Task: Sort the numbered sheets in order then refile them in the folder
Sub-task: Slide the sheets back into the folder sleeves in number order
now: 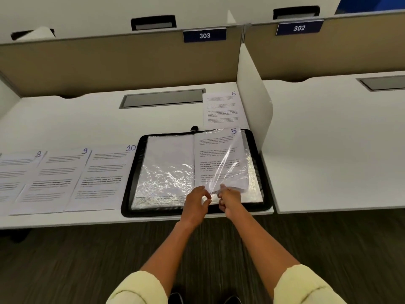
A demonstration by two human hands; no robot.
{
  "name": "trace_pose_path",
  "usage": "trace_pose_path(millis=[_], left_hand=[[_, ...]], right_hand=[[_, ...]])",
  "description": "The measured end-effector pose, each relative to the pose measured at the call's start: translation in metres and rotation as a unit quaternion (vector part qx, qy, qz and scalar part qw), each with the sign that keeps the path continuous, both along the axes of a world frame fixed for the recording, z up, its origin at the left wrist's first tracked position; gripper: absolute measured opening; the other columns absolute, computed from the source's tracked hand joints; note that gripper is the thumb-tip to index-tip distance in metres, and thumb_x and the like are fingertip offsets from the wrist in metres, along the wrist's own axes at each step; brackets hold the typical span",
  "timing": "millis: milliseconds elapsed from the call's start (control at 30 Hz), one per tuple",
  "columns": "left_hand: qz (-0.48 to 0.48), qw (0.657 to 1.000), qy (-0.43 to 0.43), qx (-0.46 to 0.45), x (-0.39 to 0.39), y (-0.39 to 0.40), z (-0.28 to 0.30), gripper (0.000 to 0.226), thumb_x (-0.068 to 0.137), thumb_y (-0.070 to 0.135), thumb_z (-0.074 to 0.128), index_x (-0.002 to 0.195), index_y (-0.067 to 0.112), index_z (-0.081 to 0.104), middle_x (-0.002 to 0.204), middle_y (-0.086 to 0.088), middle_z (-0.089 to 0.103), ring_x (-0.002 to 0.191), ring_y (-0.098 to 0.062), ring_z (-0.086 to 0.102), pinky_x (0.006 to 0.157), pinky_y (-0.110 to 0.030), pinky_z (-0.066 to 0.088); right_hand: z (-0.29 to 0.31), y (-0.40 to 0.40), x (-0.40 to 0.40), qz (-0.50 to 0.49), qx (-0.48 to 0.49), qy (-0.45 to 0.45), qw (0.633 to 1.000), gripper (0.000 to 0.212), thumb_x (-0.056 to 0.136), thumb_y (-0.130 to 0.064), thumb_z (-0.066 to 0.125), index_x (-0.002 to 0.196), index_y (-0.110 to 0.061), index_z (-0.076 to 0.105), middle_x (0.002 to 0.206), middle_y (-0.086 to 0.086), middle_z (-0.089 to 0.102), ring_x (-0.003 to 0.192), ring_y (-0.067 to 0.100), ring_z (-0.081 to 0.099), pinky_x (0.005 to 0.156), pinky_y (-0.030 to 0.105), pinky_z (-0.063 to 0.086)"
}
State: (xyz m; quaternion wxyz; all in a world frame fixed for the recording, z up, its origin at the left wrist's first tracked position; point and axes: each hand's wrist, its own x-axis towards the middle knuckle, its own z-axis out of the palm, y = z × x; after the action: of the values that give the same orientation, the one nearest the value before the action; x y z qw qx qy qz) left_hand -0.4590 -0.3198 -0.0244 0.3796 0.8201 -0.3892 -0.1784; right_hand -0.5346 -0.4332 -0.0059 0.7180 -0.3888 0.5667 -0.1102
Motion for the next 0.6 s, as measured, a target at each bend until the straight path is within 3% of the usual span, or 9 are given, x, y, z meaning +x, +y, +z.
trace_pose_path(millis=[100, 233, 367, 500, 600], left_hand=[[-0.005, 1.0, 0.0, 0.005, -0.001, 0.0, -0.002, 0.016, 0.088, 0.009, 0.067, 0.088, 0.024, 0.06, 0.121, -0.004, 0.061, 0.123, -0.019, 0.052, 0.105, -0.037, 0.041], [-0.026, 0.999, -0.007, 0.023, -0.005, -0.002, -0.003, 0.01, 0.089, 0.011, 0.066, 0.09, 0.02, 0.061, 0.111, 0.001, 0.058, 0.114, -0.016, 0.052, 0.095, -0.026, 0.038], [-0.046, 0.998, -0.013, 0.044, -0.007, -0.001, -0.008, 0.01, 0.092, 0.016, 0.064, 0.094, 0.025, 0.06, 0.134, -0.006, 0.053, 0.134, -0.02, 0.041, 0.112, -0.034, 0.031], [-0.054, 0.997, 0.0, 0.056, -0.009, -0.001, -0.003, 0.006, 0.092, 0.019, 0.065, 0.098, 0.021, 0.062, 0.139, -0.008, 0.05, 0.138, -0.021, 0.036, 0.114, -0.033, 0.028], [-0.059, 0.996, 0.016, 0.057, -0.007, -0.001, 0.001, 0.005, 0.092, 0.022, 0.065, 0.095, 0.024, 0.061, 0.132, -0.009, 0.054, 0.131, -0.022, 0.044, 0.111, -0.041, 0.035]], right_hand=[[-0.005, 0.005, -0.012, -0.032, -0.028, 0.008, 0.999, 0.028, 0.102, -0.032, 0.054, 0.097, -0.007, 0.065, 0.072, 0.005, 0.055, 0.051, 0.013, 0.044, 0.038, 0.022, 0.035], [-0.01, 0.007, -0.034, -0.107, -0.081, 0.04, 0.99, 0.04, 0.1, -0.041, 0.055, 0.085, -0.007, 0.068, 0.072, 0.01, 0.06, 0.056, 0.017, 0.052, 0.047, 0.028, 0.043], [-0.013, -0.002, -0.057, -0.161, -0.137, 0.086, 0.974, 0.046, 0.096, -0.046, 0.059, 0.07, -0.009, 0.061, 0.069, 0.012, 0.063, 0.064, 0.025, 0.061, 0.064, 0.039, 0.056], [-0.008, -0.013, -0.071, -0.179, -0.166, 0.11, 0.964, 0.029, 0.092, -0.042, 0.068, 0.095, -0.013, 0.063, 0.097, 0.005, 0.062, 0.091, 0.024, 0.059, 0.084, 0.042, 0.055], [0.002, -0.014, -0.071, -0.183, -0.177, 0.091, 0.963, 0.022, 0.094, -0.031, 0.067, 0.107, -0.013, 0.068, 0.104, 0.002, 0.059, 0.098, 0.019, 0.053, 0.086, 0.034, 0.048]])
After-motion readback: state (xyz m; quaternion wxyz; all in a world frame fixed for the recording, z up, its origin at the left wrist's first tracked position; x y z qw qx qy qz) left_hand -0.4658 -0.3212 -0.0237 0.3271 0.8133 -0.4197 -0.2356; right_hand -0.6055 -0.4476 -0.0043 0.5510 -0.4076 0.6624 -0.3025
